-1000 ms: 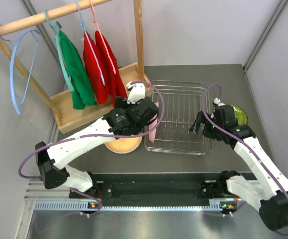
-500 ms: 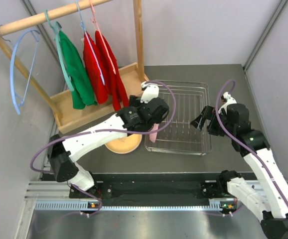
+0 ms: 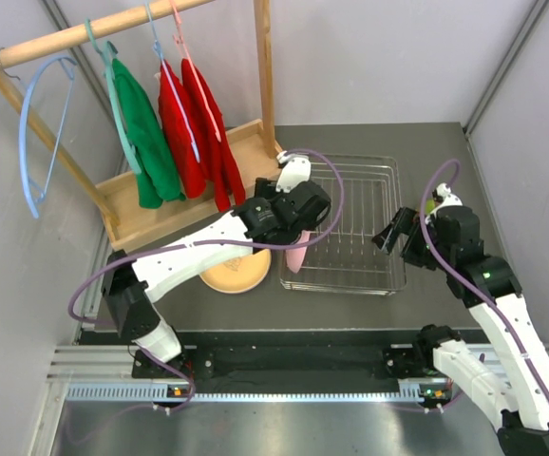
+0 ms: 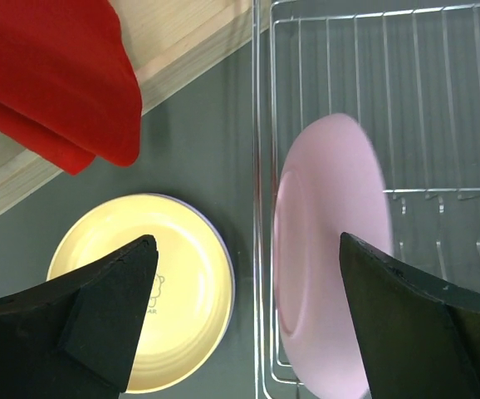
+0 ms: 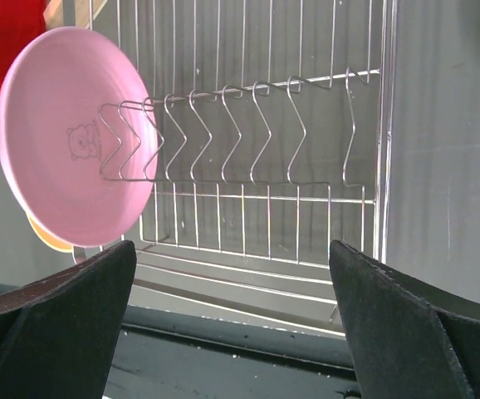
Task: Load the plates into the dish rack
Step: Pick up the plate from the dish rack.
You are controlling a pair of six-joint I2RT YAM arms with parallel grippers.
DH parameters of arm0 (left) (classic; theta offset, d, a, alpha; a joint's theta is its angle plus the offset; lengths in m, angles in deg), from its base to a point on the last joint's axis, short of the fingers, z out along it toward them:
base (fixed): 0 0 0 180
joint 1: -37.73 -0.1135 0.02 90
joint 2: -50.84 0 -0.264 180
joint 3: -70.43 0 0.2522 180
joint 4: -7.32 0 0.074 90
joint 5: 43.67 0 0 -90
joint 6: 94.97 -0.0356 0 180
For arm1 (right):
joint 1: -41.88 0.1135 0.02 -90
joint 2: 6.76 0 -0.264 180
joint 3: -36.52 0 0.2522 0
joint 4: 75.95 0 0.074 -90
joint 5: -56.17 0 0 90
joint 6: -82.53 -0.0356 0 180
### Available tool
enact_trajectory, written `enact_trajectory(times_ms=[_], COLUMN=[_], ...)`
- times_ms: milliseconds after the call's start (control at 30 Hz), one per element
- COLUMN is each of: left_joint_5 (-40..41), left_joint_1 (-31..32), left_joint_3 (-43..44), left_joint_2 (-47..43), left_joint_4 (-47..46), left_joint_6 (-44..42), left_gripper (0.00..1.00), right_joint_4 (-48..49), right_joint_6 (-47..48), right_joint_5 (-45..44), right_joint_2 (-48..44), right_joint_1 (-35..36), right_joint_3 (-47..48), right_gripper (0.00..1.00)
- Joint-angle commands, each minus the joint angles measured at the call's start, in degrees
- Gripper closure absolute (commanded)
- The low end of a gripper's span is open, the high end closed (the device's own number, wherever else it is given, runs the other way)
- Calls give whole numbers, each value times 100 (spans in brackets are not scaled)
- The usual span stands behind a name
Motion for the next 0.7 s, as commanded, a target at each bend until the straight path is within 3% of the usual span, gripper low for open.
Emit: enact_trajectory(times_ms=[0, 167, 500, 667], left_joint_5=[-34, -394, -606, -413], left_joint_1=[23, 32, 32, 23], left_joint_3=[215, -110, -242, -243], left_joint_2=[-478, -664, -22, 153], left_joint_4=[-339, -788, -745, -710], left_joint_6=[47, -120, -155, -146], left_gripper=[5, 5, 9, 18], right_joint_4=[9, 80, 1, -17], right_joint_6=[-72, -142, -160, -160], right_joint_5=[-98, -28, -71, -71], right_joint_2=[-78, -69, -175, -192], right_joint_1=[-54, -63, -54, -54], right_joint_3=[-14, -93, -146, -172], right_gripper=[1, 1, 1, 1])
